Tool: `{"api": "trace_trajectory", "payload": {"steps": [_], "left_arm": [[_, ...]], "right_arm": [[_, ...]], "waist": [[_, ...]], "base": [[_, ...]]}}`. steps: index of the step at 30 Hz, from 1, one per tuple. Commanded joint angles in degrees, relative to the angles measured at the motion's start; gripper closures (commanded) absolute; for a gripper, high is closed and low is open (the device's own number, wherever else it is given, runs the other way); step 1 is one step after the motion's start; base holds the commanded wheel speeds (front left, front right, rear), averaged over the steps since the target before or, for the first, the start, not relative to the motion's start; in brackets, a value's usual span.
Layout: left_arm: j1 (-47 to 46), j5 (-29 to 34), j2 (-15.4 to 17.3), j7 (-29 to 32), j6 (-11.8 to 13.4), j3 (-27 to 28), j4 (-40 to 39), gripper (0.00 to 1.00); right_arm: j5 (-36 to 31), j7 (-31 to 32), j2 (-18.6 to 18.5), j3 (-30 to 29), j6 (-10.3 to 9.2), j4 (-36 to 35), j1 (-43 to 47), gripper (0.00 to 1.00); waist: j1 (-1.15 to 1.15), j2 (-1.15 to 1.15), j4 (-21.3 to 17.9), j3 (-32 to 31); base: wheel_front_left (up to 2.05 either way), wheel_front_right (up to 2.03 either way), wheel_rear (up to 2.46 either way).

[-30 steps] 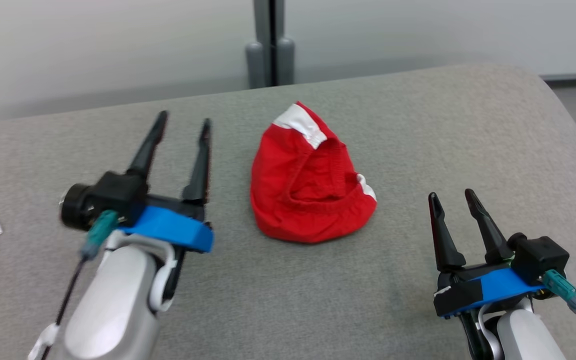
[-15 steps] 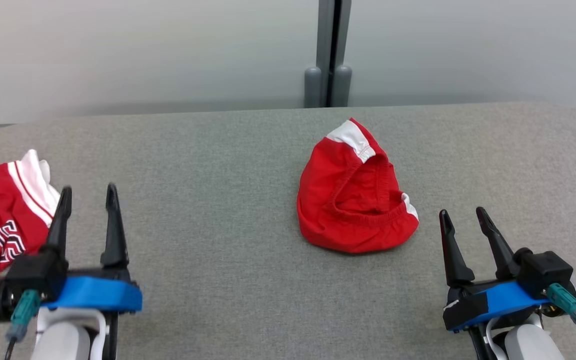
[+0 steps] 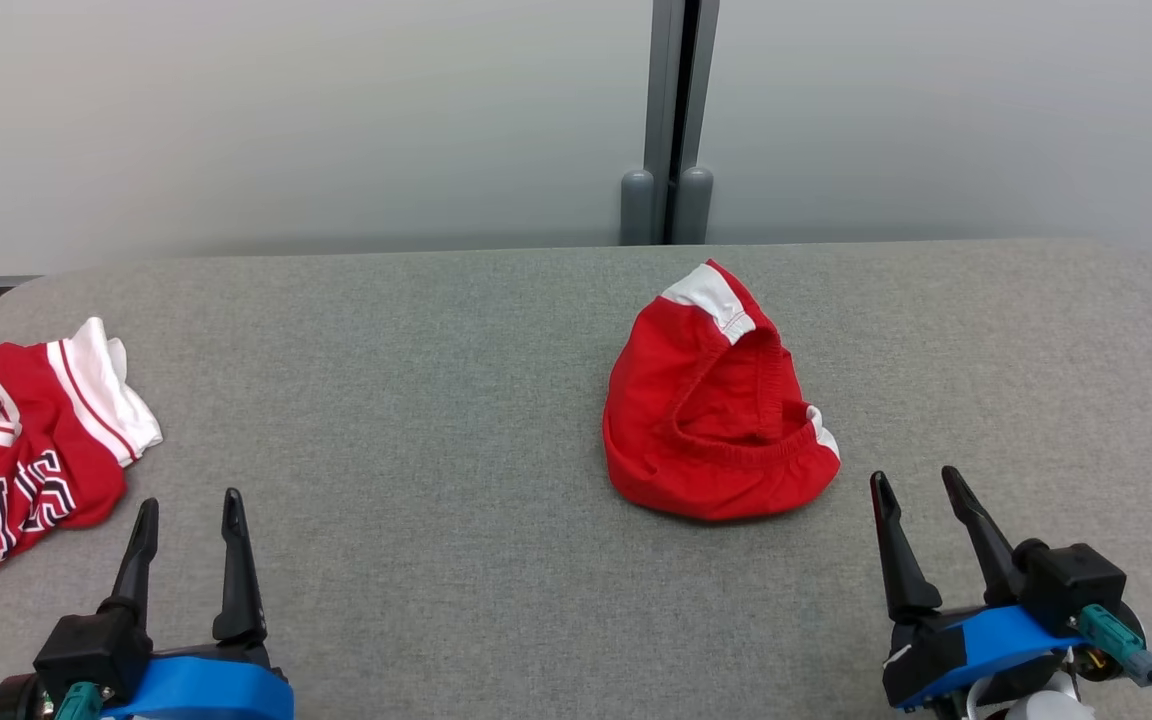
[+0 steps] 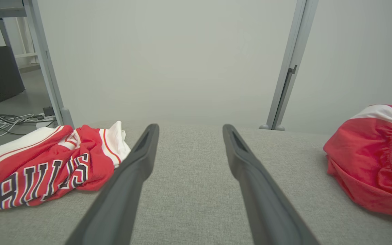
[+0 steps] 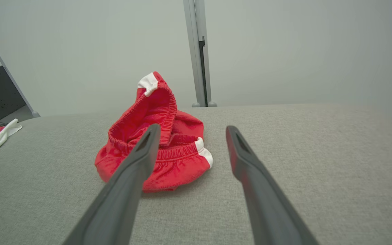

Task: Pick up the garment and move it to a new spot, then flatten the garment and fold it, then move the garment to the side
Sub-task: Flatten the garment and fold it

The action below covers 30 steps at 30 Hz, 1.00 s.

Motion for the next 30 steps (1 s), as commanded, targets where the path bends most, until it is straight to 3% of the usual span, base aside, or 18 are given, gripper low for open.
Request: {"api": "trace_trajectory", "payload": {"steps": [1,12,30], "left_arm": [[0.76,0.55,-0.56,-0.15,-0.68,0.95,0.28,0.0],[-0.25,2.47,-1.96,-0.15,-2.66,3.78,1.56,0.0],[0.8,4.86,-3.59,-0.15,-2.81,4.69,1.09,0.0]], "right_arm": [[0.11,-0.18,-0.29,0.01,0.03,0.49,0.74,0.0],[-0.17,-0.18,-0.29,0.44,0.03,2.0,0.29,0.0],[0.07,-0.18,-0.29,0.7,0.03,2.61,0.29,0.0]], "waist": [[0.0,0.0,-0.05,-0.21],[0.0,0.0,-0.36,-0.53],[0.0,0.0,-0.71,-0.97]], "base": [[0.0,0.0,0.0],[0.0,0.0,0.0],[0.0,0.0,0.0]]}}
